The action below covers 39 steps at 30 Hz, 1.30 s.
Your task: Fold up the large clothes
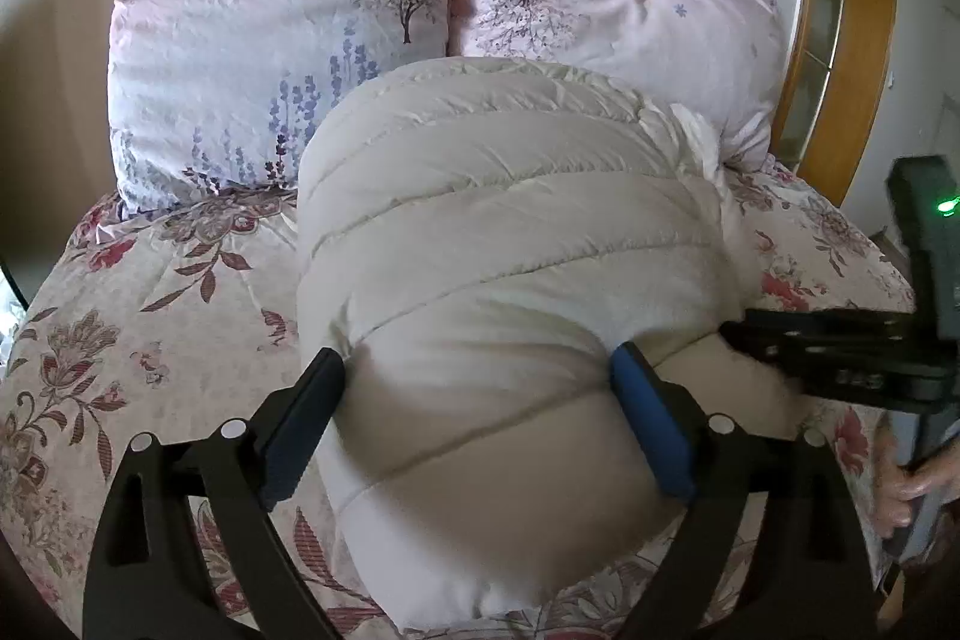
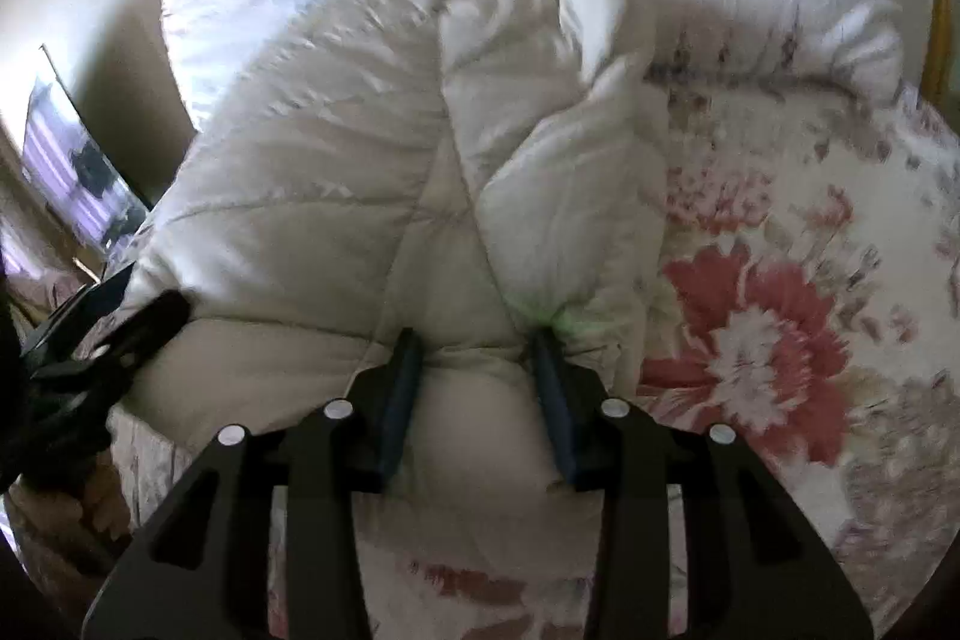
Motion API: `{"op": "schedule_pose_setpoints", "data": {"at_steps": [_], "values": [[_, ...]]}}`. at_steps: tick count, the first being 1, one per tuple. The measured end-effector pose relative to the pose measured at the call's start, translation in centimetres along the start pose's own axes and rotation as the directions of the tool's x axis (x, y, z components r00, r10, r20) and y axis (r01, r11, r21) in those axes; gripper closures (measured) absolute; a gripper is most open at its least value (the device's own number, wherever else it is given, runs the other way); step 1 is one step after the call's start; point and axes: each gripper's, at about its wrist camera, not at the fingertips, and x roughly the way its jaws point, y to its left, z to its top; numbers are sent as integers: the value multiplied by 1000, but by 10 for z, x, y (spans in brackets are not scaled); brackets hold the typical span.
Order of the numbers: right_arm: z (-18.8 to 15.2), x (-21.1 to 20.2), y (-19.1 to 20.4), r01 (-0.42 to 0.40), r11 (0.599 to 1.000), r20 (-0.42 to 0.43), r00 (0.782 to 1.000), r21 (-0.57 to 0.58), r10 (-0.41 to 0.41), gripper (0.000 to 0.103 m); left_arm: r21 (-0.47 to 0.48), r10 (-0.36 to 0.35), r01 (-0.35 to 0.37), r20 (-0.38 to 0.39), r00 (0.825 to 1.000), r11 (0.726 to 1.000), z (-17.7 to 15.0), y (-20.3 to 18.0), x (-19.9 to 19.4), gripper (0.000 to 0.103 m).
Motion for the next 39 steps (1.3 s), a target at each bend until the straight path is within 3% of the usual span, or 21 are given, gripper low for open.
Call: {"op": "schedule_pose_setpoints", "data": {"at_steps": [4,6,8,10,14,17,20,27,39], "values": [[3,-5,-1,0,1000,22,1000,3,0,59,1,21,-21,25,999,1000,-4,-2,-11,1],[1,-15,-1,-12,1000,53,999,2,11,49,-3,34,-34,47,998,999,-6,-3,-20,1],[-3,-27,1,-16,1000,87,996,4,16,29,-9,45,-45,61,997,999,-9,-3,-27,1],[-6,-41,5,44,999,141,989,-5,-43,13,-19,72,-71,58,996,997,-13,-4,-35,1],[-15,-66,13,101,994,228,969,-38,-90,2,-43,81,-79,54,995,996,-24,-4,-46,1],[-22,-79,15,168,985,269,951,-35,-152,2,-72,72,-69,38,997,995,-33,-1,-49,1],[-26,-85,13,206,978,269,944,-29,-191,2,-93,108,-107,5,994,990,-41,2,-50,1],[-46,-84,21,181,983,208,964,-44,-168,2,-107,169,-175,-57,984,979,-54,2,-53,1],[-65,-70,28,130,990,106,987,-46,-125,2,-115,156,-171,-127,980,979,-68,-4,-51,1]]}}
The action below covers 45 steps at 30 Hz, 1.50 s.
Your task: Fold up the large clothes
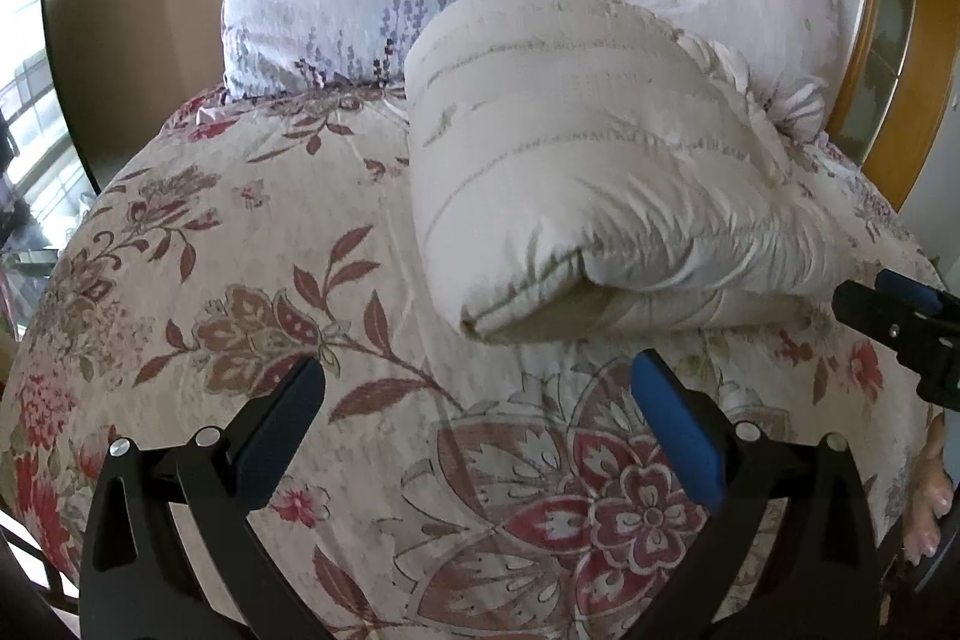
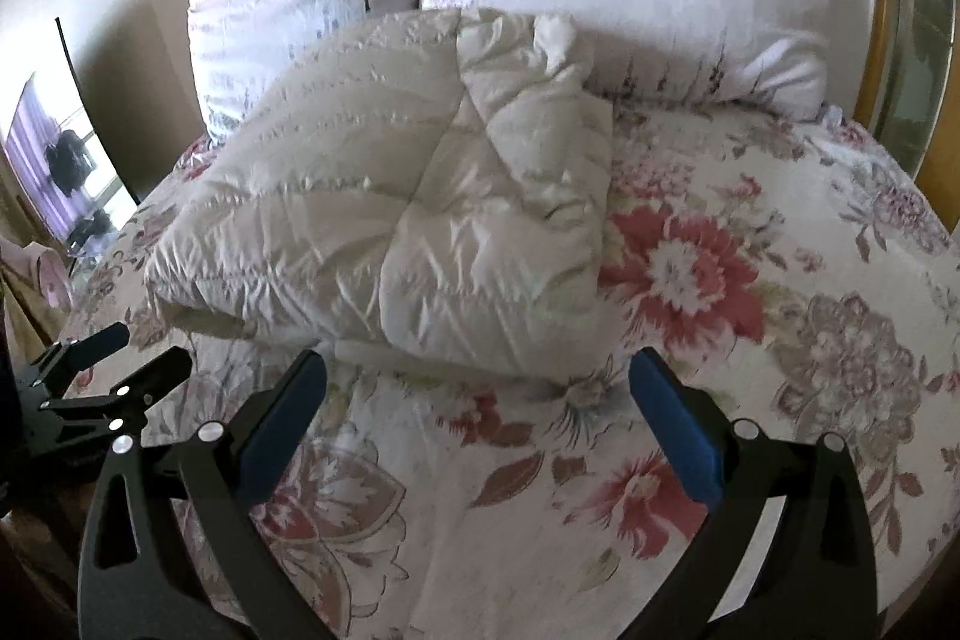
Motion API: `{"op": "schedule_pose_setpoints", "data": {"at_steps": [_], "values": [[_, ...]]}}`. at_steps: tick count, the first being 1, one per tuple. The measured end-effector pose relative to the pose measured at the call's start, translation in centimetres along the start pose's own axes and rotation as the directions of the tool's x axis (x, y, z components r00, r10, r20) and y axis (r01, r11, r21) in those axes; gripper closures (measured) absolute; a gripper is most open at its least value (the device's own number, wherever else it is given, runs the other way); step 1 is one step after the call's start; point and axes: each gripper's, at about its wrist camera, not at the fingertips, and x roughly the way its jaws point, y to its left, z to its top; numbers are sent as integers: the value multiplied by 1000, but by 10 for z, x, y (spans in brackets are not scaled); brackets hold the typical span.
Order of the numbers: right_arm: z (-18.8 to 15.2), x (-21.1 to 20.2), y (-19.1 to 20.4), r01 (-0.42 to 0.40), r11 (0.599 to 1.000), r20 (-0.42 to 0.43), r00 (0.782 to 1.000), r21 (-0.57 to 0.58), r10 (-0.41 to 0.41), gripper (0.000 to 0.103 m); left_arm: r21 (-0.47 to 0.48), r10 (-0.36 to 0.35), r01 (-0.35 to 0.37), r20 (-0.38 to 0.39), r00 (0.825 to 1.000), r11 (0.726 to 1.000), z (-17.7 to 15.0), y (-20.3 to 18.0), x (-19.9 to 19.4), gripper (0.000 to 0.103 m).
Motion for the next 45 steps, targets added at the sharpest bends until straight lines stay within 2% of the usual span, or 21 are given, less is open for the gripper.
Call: {"op": "schedule_pose_setpoints", "data": {"at_steps": [8,19,45], "values": [[-11,11,6,33,999,-61,998,-24,-34,2,12,11,-10,-56,998,1000,-6,-6,9,1],[-14,19,11,39,998,-103,994,-50,-44,2,15,23,-22,-90,996,1000,-8,-5,18,1],[-18,29,14,41,998,-138,989,-54,-48,2,12,25,-24,-105,994,1000,-10,-3,24,1]]}}
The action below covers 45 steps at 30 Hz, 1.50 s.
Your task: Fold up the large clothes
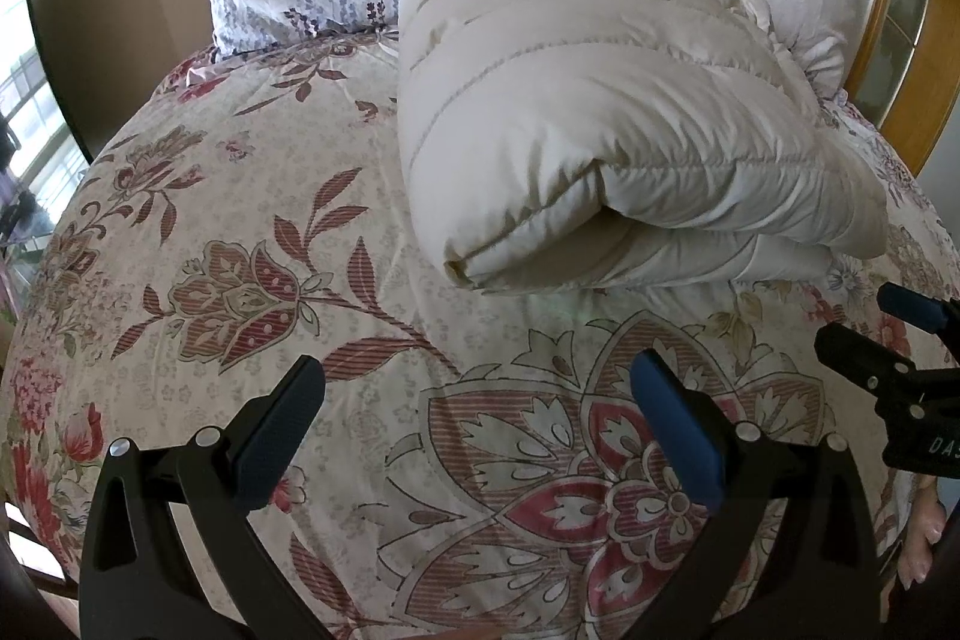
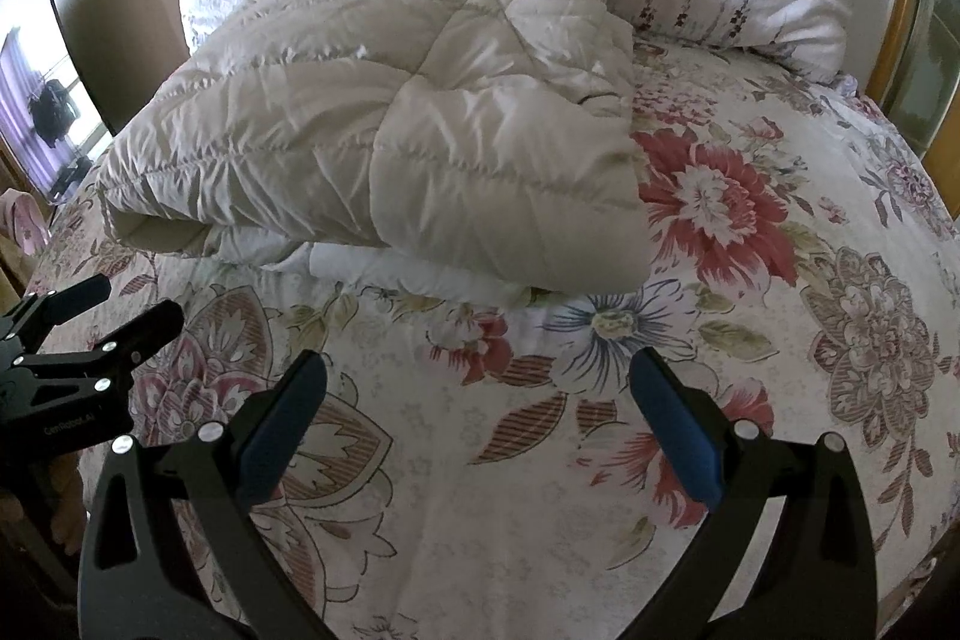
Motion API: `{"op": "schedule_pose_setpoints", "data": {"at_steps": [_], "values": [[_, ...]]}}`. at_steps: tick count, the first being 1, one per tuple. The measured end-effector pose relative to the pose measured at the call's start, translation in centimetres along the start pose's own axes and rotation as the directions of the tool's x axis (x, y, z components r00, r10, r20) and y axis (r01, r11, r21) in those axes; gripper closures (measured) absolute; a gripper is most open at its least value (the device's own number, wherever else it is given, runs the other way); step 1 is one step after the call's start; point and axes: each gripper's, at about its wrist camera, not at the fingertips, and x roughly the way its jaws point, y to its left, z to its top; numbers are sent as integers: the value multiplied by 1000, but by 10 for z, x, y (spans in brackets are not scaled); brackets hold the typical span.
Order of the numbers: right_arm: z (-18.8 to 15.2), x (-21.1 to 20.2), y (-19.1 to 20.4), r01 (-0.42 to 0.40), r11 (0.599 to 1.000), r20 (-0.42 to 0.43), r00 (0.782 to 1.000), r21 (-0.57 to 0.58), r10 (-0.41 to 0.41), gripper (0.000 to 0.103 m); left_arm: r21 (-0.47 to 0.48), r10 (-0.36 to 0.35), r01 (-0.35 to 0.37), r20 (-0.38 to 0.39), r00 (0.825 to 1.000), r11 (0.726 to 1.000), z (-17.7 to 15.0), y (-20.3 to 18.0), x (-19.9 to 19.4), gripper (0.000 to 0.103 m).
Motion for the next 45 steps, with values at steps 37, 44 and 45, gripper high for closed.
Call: {"op": "schedule_pose_setpoints", "data": {"at_steps": [37,44,45], "values": [[-2,3,3,-8,1000,-7,1000,7,8,2,0,-1,1,-3,1000,1000,0,0,3,1],[-2,4,2,-9,1000,-11,1000,8,9,2,0,-1,1,-4,1000,1000,-1,0,4,1],[-1,4,2,-8,1000,-11,1000,8,8,2,0,-1,1,-4,1000,1000,-1,0,4,1]]}}
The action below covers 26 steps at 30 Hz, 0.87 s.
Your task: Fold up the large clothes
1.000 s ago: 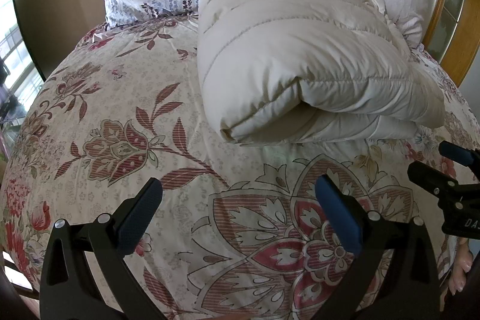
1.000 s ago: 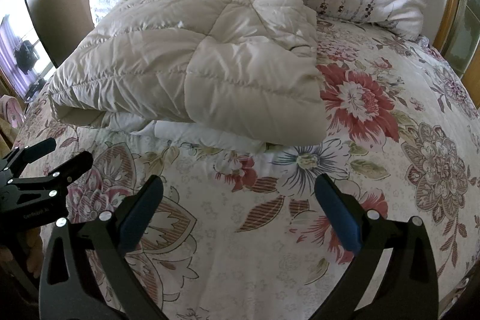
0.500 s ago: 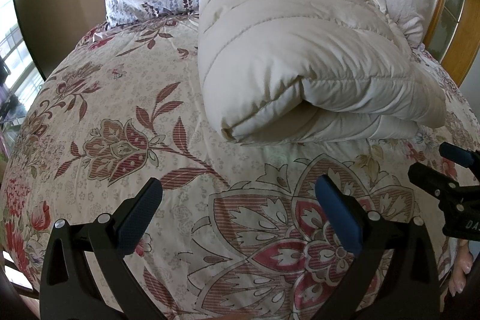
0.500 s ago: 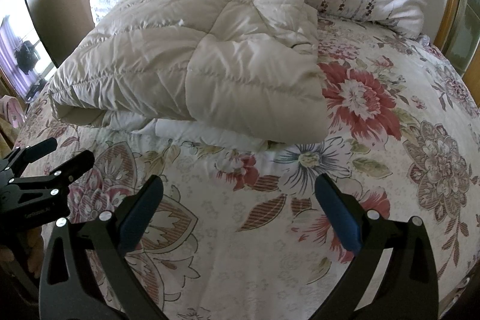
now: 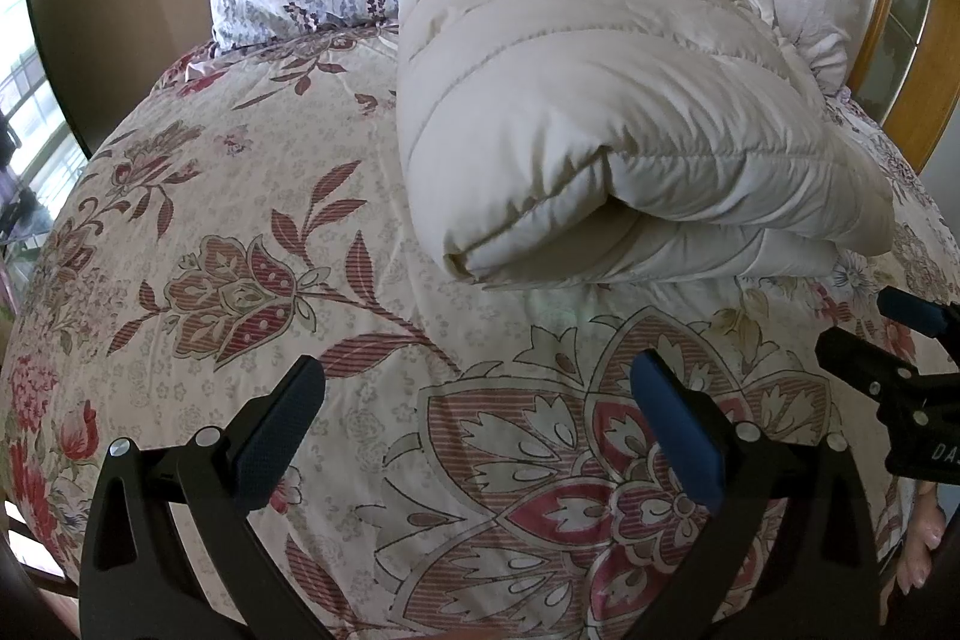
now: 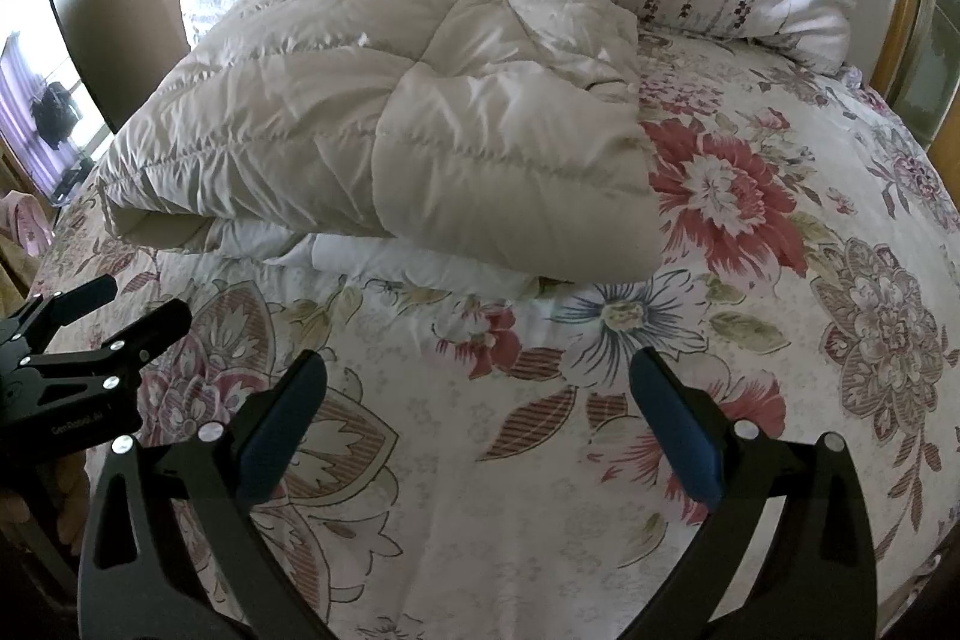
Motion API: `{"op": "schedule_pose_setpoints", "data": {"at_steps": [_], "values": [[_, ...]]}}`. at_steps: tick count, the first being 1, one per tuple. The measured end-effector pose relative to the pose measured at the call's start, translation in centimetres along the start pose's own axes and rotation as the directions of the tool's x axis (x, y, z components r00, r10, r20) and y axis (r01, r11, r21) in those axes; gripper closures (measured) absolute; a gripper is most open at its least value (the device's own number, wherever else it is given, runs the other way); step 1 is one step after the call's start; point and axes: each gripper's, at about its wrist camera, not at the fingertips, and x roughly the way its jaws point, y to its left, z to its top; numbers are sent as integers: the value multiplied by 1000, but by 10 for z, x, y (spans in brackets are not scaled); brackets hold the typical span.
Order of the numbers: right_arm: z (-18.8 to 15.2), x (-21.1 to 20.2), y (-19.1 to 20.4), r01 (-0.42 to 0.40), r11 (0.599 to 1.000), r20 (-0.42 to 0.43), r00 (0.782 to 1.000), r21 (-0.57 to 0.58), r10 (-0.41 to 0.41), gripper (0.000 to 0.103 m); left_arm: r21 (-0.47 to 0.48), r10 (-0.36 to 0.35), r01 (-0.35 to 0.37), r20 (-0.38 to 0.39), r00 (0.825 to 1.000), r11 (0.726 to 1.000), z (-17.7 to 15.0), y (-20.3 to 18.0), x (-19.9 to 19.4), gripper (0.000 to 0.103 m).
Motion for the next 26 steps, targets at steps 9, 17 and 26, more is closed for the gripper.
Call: {"op": "schedule_pose_setpoints", "data": {"at_steps": [9,17,26], "values": [[-2,1,3,-5,1000,-3,1000,0,5,2,2,0,0,0,1000,1000,-1,-1,1,1],[-1,1,1,-5,1000,-3,1000,-1,5,2,4,1,-1,0,1000,1000,-3,-1,1,1],[-1,0,2,-6,1000,-3,1000,-1,6,2,4,0,0,-10,1000,1000,0,4,2,1]]}}
